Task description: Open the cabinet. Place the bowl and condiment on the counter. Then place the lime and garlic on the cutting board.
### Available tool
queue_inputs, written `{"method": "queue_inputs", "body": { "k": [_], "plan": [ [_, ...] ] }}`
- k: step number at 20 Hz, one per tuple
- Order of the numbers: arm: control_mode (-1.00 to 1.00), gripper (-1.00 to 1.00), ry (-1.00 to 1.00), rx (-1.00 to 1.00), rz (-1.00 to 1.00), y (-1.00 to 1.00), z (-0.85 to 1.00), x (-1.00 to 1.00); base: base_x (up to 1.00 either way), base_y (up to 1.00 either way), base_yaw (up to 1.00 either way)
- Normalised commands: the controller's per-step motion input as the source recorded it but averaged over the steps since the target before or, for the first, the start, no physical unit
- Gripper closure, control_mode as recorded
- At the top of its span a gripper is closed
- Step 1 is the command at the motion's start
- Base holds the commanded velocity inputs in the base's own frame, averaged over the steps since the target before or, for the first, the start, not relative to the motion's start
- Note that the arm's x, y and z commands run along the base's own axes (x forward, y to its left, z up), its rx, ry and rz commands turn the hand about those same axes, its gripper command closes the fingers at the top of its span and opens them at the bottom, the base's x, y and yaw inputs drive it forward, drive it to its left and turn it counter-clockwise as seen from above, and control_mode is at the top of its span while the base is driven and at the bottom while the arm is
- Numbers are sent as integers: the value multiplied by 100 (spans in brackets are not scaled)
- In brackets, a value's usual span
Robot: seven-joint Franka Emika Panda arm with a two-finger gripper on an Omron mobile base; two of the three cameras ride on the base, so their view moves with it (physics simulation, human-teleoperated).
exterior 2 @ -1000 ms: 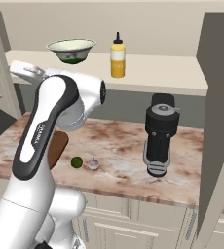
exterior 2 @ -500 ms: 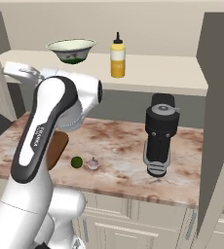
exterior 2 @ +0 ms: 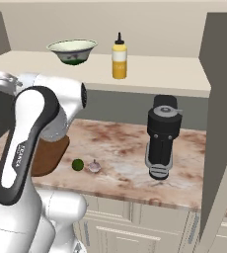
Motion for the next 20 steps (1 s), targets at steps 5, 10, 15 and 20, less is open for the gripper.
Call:
{"method": "queue_inputs", "body": {
  "k": [5, 10, 15, 20],
  "plan": [
    [-100, -100, 0, 0, 0, 64, 0, -70, 0, 0, 0],
    [-100, -100, 0, -1, 0, 67, 0, -69, 0, 0, 0],
    [-100, -100, 3, -2, 4, 78, 0, -48, 0, 0, 0],
    [-100, -100, 5, -2, 12, 89, 0, -26, 0, 0, 0]
  ]
}}
